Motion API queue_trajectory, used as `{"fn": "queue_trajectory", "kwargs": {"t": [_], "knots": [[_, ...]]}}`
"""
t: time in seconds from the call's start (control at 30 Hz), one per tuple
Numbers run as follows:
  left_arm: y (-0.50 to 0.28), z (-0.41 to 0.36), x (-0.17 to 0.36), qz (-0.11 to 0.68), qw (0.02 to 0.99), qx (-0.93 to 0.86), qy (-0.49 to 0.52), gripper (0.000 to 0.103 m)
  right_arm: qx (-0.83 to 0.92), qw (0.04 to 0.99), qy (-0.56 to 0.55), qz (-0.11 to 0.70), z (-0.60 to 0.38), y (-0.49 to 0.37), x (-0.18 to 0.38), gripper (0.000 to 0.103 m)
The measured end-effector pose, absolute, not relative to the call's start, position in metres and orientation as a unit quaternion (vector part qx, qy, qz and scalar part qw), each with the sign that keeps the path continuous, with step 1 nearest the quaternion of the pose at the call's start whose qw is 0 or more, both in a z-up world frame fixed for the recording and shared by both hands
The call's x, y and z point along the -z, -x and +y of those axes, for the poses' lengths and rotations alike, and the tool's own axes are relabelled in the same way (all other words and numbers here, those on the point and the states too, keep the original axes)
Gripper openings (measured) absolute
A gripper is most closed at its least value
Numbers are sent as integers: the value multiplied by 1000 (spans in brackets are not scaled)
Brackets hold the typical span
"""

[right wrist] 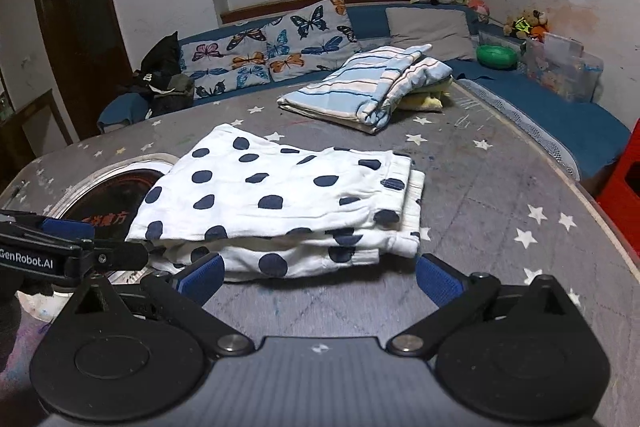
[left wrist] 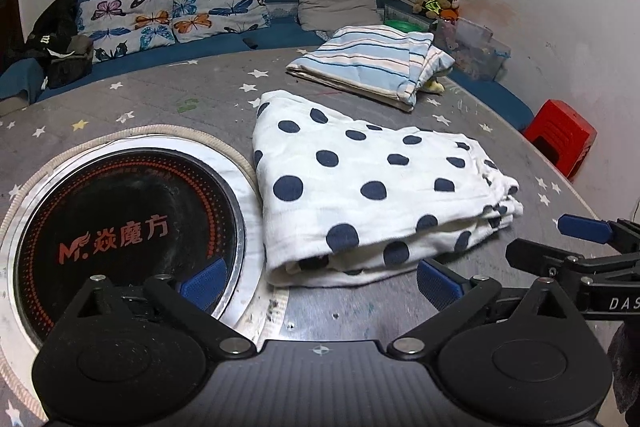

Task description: Fold clothes

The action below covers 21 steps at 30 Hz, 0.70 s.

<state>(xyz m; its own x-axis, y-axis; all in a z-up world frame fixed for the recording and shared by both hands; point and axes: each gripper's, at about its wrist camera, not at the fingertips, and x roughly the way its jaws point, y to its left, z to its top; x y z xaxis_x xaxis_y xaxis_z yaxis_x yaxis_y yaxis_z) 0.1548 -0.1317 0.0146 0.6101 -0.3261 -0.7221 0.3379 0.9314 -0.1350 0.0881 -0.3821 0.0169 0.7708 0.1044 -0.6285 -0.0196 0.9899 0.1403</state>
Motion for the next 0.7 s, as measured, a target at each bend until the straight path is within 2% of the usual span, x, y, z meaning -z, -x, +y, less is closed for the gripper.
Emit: {"fn": "queue_trajectory", "kwargs": {"t": [0.7], "knots": [[-105,-121,-18,372,910,180,-31,103,-6,946,-38,320,-363,-46,-14,103]]}}
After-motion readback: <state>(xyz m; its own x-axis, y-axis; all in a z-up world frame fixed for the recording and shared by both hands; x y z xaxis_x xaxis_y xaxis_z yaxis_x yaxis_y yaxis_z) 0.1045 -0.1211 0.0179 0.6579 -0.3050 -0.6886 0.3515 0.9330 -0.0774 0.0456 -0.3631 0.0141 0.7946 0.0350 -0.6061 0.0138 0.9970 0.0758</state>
